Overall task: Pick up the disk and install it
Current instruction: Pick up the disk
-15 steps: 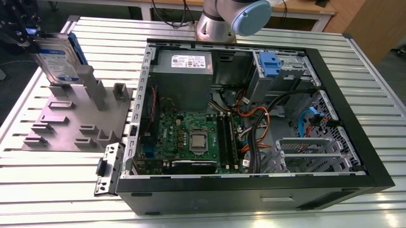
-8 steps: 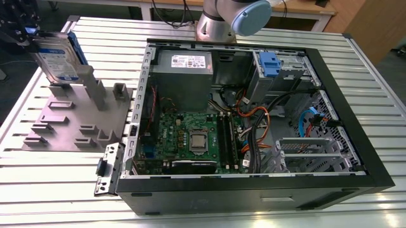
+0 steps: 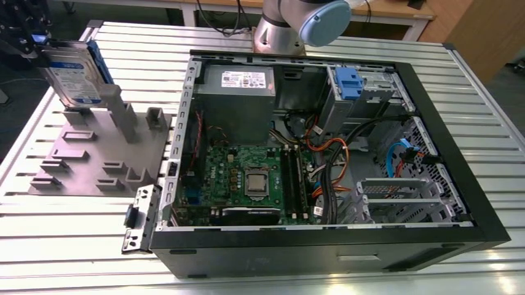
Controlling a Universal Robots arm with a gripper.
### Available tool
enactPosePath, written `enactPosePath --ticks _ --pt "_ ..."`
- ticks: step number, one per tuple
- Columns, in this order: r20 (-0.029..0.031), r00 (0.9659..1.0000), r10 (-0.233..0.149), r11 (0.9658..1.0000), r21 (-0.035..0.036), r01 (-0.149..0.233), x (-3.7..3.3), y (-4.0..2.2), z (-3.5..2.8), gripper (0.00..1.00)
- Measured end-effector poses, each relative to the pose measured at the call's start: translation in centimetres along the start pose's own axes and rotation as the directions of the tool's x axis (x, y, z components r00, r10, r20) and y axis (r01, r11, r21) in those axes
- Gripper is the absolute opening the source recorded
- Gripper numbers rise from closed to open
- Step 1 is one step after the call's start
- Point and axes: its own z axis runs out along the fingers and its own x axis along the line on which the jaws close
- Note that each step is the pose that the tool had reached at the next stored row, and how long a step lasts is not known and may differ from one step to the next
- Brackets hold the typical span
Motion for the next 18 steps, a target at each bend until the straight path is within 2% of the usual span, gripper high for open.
enactPosePath --ticks 2,18 --pt "0.0 1.0 0.0 1.0 0.0 0.0 -0.01 0.0 -0.31 0.36" --pt "0.0004 1.0 0.0 1.0 -0.0001 0.0 -0.01 0.01 -0.42 0.36"
